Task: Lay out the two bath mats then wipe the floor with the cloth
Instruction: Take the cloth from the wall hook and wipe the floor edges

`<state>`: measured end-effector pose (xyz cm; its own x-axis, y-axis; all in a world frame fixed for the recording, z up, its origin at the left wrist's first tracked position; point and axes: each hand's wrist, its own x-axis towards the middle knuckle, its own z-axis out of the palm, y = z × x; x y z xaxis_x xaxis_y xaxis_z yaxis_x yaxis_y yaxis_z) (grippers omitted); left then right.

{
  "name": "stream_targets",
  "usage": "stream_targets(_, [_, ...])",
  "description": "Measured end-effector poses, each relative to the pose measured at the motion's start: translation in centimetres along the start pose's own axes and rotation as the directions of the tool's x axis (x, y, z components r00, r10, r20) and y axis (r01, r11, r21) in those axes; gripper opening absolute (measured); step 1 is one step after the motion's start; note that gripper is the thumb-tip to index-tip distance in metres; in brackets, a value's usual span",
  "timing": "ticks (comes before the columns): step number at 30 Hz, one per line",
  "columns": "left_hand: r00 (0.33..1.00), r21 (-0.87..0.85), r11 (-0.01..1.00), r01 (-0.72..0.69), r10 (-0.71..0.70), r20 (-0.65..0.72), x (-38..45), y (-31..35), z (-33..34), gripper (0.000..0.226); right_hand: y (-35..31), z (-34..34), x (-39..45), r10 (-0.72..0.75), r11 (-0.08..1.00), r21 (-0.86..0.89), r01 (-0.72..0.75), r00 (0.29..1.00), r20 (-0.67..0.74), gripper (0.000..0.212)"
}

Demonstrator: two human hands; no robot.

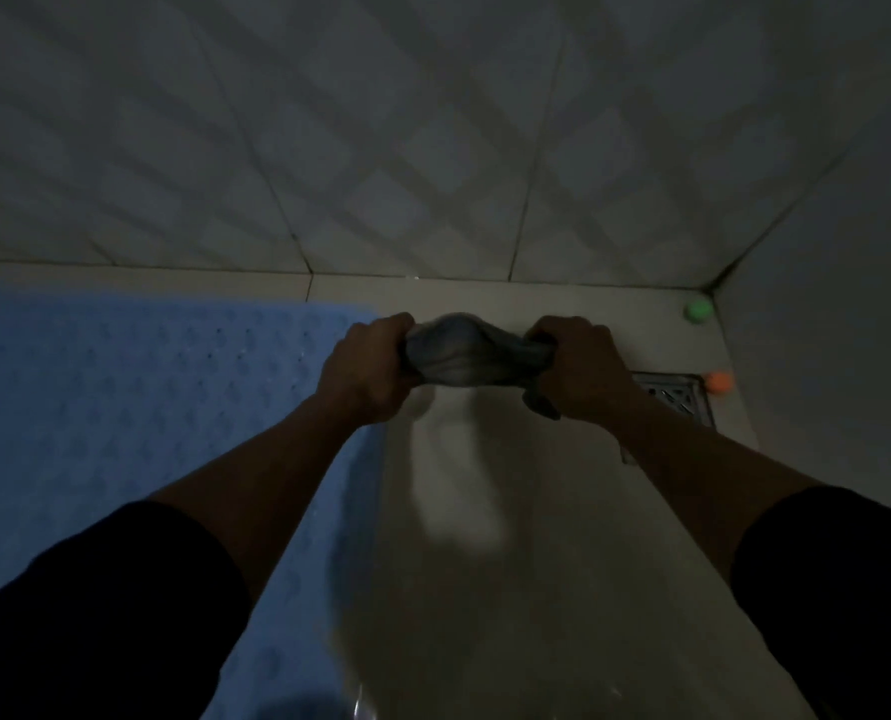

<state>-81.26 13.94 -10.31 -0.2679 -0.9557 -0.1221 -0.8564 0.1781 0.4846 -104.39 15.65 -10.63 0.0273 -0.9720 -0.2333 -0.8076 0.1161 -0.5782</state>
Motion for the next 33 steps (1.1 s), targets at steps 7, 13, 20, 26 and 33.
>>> stream_targets(7, [0.951, 0.246, 0.967, -0.072, 0.141, -0.277, 8.1, -2.7, 1.2, 0.019, 1.4, -0.3, 9.2, -0.212, 0.977, -0.061, 0.204, 0.947, -0.242, 0.032])
stream_targets(13, [0.955, 0.219, 0.972, -0.089, 0.146, -0.258, 12.4, -4.7, 3.5, 0.007, 3.6, 1.9, 12.8, -0.352, 0.930, -0.212, 0.299, 0.890, -0.289, 0.036])
stream_targets(20, [0.998, 0.104, 0.994, -0.027, 0.020, 0.066, 11.7, -4.7, 6.4, 0.055, 6.2, 5.5, 12.1, -0.220, 0.972, -0.105, 0.212, 0.972, -0.075, 0.066])
stream_targets(26, [0.994, 0.292, 0.951, -0.104, 0.108, 0.003, 13.5, -4.2, 7.6, 0.067, 5.8, 6.9, 14.3, -0.448, 0.845, -0.383, 0.372, 0.884, -0.130, 0.052])
stream_targets(33, [0.979, 0.337, 0.925, -0.174, 0.126, 0.160, 12.3, -4.2, 8.4, 0.060, 6.2, 8.3, 14.6, -0.354, 0.887, -0.324, 0.328, 0.935, -0.022, 0.058])
